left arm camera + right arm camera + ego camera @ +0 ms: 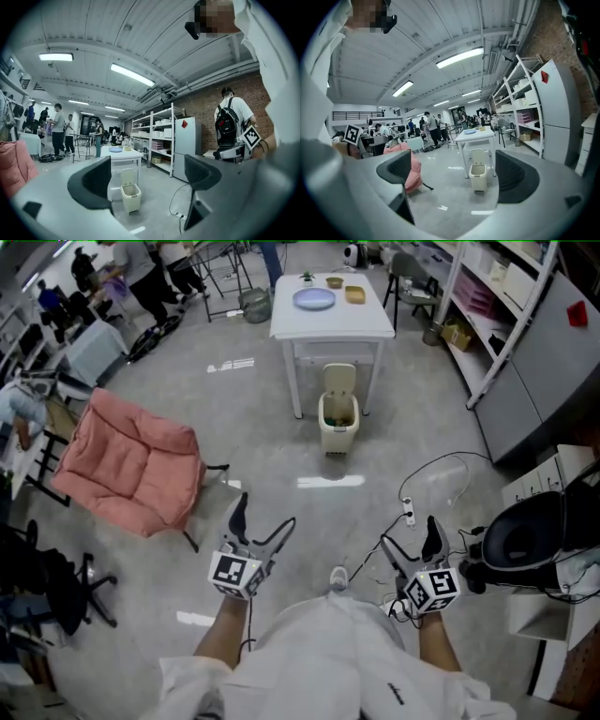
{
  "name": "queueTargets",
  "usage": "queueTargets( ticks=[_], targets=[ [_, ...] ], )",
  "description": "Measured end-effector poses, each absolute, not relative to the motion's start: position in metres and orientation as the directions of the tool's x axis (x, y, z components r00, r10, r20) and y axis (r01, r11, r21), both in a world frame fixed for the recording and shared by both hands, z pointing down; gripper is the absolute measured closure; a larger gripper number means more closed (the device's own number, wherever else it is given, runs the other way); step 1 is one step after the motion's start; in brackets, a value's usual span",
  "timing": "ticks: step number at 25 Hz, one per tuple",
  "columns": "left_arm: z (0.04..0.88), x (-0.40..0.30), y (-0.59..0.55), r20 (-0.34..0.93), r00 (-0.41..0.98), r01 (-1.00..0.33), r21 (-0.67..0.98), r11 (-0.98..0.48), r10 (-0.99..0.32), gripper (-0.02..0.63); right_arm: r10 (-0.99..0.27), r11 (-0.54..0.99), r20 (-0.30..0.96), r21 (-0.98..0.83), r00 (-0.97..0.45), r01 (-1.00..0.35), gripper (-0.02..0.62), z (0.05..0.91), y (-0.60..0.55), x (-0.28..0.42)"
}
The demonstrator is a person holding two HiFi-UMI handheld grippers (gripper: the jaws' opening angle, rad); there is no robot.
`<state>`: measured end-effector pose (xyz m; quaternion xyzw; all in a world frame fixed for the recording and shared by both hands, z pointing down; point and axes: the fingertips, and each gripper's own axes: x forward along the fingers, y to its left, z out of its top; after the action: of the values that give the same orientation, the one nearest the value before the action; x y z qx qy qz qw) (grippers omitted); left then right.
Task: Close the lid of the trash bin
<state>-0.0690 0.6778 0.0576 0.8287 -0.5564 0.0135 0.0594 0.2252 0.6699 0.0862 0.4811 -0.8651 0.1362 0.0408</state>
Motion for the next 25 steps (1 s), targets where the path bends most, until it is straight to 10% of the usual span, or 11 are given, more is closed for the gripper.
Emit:
queueTargets(
  ticks=[25],
  targets=[
    [0.061, -0.004, 0.552, 0.124, 0.329, -0.944, 0.066, -0.323, -0.936, 0.138, -0.766, 0.574, 0.188, -0.230, -0.614, -0.786, 0.044, 0.097, 0.534, 0.277]
  ],
)
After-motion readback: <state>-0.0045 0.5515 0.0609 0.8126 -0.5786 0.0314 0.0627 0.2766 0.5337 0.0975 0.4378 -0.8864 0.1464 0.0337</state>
